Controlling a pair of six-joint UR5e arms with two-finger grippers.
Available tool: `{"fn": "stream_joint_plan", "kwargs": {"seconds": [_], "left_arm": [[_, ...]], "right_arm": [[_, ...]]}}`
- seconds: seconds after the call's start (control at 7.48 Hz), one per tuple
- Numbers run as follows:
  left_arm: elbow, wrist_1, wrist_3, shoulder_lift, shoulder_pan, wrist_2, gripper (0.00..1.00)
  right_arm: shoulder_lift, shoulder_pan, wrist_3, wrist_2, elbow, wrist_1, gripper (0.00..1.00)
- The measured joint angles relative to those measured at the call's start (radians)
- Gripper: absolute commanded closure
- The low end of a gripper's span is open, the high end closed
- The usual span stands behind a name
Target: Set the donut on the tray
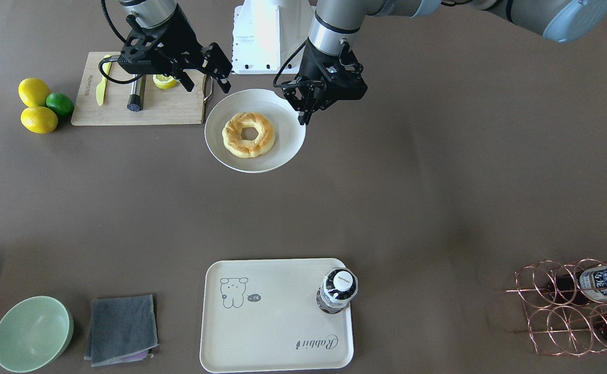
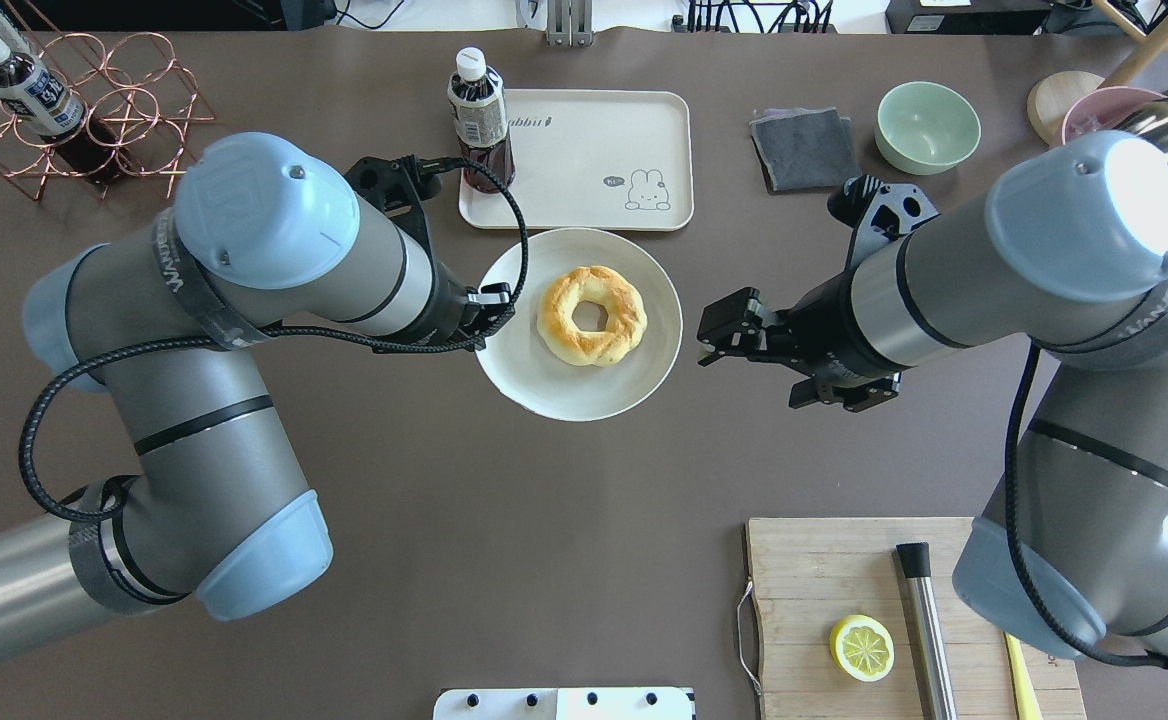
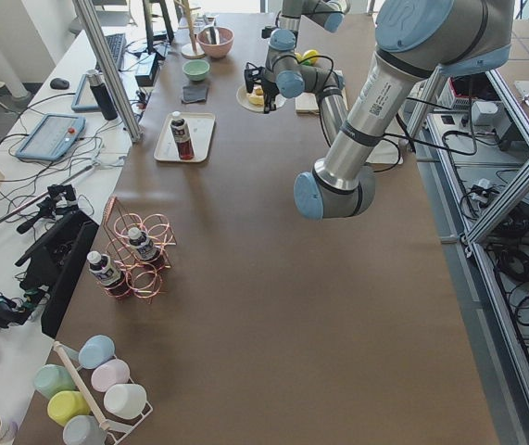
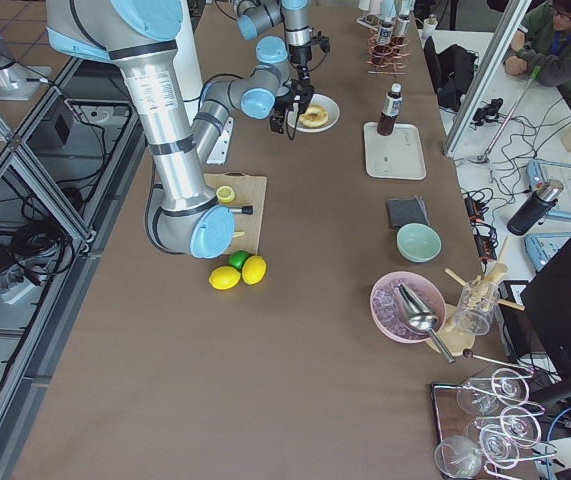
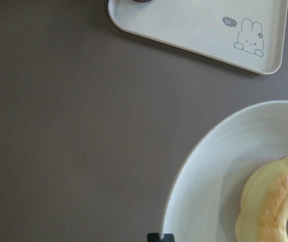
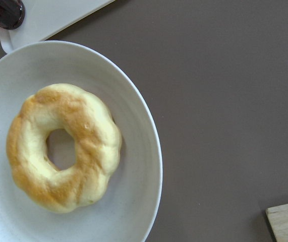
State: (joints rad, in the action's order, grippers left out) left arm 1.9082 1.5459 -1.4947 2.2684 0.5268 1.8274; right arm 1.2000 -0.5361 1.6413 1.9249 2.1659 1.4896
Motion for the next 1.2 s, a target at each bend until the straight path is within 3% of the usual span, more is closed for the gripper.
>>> {"fn": "stream_joint_plan", "kwargs": {"seconds": [0.54, 0.94, 1.2], "left_arm": [[0.011, -0.023, -0.022, 0.014, -0.036, -0.04, 1.0], [0.016, -0.024, -0.022, 0.013, -0.039, -0.043, 1.0], [0.017, -0.024, -0.022, 0.013, -0.038, -0.043, 1.0]], "right_arm": [[0.007, 0.04, 0.171, -0.077, 0.015, 0.0, 0.55], [0.008, 0.05, 0.235, -0.109, 0.015, 0.001, 0.55], [0.008, 0.064, 0.249, -0.131, 0.009, 0.003, 0.74]]}}
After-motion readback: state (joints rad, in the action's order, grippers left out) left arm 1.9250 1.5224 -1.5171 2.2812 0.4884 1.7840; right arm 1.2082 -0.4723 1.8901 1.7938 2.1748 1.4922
